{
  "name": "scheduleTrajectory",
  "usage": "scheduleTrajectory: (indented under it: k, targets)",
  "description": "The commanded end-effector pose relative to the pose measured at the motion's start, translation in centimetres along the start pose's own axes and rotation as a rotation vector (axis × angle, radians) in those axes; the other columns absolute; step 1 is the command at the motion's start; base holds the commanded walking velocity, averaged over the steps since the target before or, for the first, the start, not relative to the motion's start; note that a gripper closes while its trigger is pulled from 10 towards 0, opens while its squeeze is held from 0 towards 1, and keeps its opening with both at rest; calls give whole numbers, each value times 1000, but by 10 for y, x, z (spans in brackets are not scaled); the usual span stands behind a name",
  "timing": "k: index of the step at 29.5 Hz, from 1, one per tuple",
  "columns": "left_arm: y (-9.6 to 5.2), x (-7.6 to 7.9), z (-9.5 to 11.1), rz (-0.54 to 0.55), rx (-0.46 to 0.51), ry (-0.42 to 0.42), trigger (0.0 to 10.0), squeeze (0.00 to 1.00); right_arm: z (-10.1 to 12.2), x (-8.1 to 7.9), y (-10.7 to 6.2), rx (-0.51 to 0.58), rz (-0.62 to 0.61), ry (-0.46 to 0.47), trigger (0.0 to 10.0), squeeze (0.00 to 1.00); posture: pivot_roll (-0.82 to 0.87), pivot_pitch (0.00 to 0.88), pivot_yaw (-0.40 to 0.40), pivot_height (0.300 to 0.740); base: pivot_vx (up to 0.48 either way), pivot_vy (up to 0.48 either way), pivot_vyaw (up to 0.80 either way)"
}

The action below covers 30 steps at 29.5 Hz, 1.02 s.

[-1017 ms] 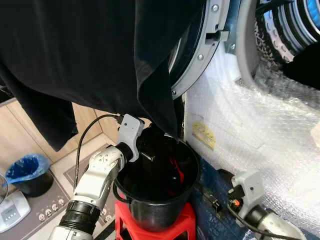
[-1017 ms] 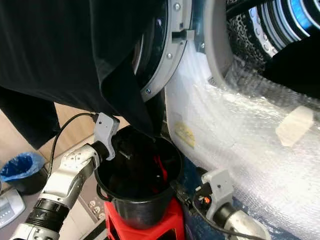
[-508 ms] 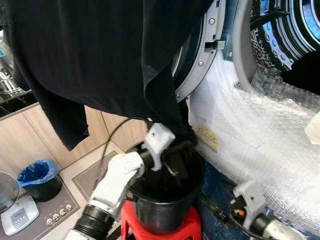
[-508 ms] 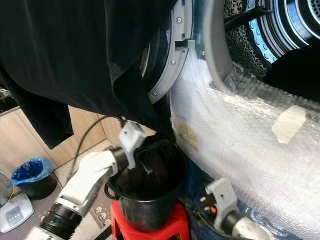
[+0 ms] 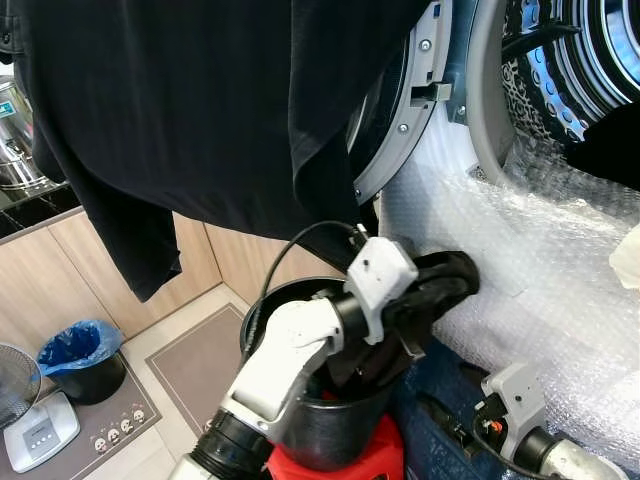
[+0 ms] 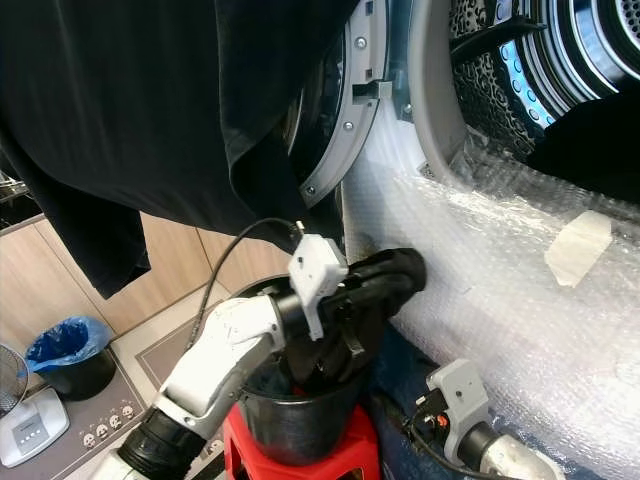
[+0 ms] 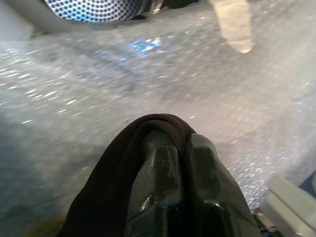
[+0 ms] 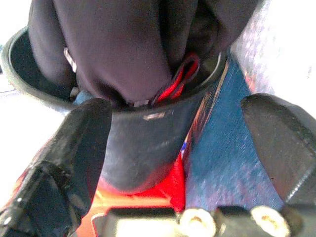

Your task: Clothes washing

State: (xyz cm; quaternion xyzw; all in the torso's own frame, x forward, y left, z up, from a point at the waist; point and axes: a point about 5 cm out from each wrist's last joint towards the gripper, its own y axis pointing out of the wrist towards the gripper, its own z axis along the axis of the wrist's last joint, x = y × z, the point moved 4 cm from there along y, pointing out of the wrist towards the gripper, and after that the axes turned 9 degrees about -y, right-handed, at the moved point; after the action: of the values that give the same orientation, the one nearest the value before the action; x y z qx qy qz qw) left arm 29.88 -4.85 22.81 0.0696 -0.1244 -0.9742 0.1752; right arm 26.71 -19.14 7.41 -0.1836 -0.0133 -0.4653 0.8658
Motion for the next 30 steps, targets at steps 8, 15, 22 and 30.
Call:
scheduleTrajectory:
  k: [8, 15, 22, 30]
  targets:
    - [19, 12, 9, -54, 32, 8, 10000, 0, 37, -2, -8, 181, 57, 172, 10000, 0, -253, 0, 84, 740, 0, 0, 0]
    - [24, 14, 9, -67, 36, 4, 10000, 0, 53, -20, -18, 216, 145, 249, 10000, 0, -269, 0, 93, 740, 0, 0, 0]
    - [31, 13, 11, -65, 40, 9, 10000, 0, 70, -33, -7, 266, 122, 332, 10000, 0, -272, 0, 101, 740, 0, 0, 0]
    - [38, 11, 20, -53, 67, 18, 10000, 0, 87, -26, 11, 323, -64, 443, 10000, 0, -254, 0, 107, 740, 0, 0, 0]
